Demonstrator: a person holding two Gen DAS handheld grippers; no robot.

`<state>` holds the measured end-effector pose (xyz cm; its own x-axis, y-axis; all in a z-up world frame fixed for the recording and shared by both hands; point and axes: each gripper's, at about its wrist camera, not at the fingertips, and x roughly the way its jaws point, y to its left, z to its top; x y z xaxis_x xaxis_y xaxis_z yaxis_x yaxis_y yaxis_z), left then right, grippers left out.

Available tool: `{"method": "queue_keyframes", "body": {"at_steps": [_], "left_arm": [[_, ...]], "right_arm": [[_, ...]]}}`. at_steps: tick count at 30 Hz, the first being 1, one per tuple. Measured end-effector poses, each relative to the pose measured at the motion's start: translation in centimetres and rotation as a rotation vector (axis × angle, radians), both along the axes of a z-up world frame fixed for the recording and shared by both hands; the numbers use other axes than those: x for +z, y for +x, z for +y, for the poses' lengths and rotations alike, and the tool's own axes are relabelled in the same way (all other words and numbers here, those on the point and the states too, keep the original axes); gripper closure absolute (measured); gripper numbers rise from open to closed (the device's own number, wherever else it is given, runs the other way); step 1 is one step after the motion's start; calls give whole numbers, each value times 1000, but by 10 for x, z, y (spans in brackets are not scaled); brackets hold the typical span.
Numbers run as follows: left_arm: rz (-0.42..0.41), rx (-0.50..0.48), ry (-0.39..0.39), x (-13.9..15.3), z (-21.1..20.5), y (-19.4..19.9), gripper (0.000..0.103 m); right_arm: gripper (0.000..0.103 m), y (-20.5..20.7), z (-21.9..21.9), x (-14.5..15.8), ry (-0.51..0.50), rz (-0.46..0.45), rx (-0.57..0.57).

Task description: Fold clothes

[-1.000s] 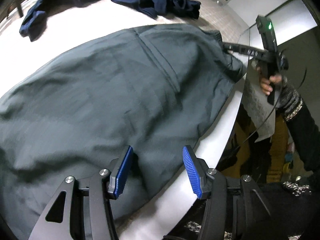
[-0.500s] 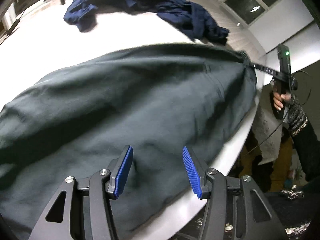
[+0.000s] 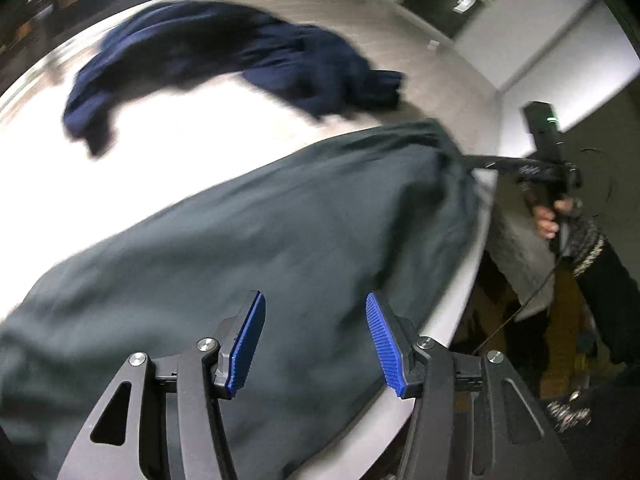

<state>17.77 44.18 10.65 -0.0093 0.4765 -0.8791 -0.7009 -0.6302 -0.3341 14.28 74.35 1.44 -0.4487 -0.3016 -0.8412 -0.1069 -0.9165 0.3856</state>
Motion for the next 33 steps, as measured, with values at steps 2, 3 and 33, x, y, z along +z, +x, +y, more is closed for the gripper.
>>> {"method": "queue_keyframes", "body": {"at_steps": [2, 3, 33], "left_arm": [[-2, -56, 20, 3, 41, -3, 52], [-11, -73, 28, 5, 56, -6, 52], [-150, -167, -203, -57, 294, -44, 65]], "right_arm": [[63, 0, -12, -11, 0, -24, 22], [63, 0, -18, -14, 14, -19, 28], [58, 24, -43, 4, 315, 171, 35]]}}
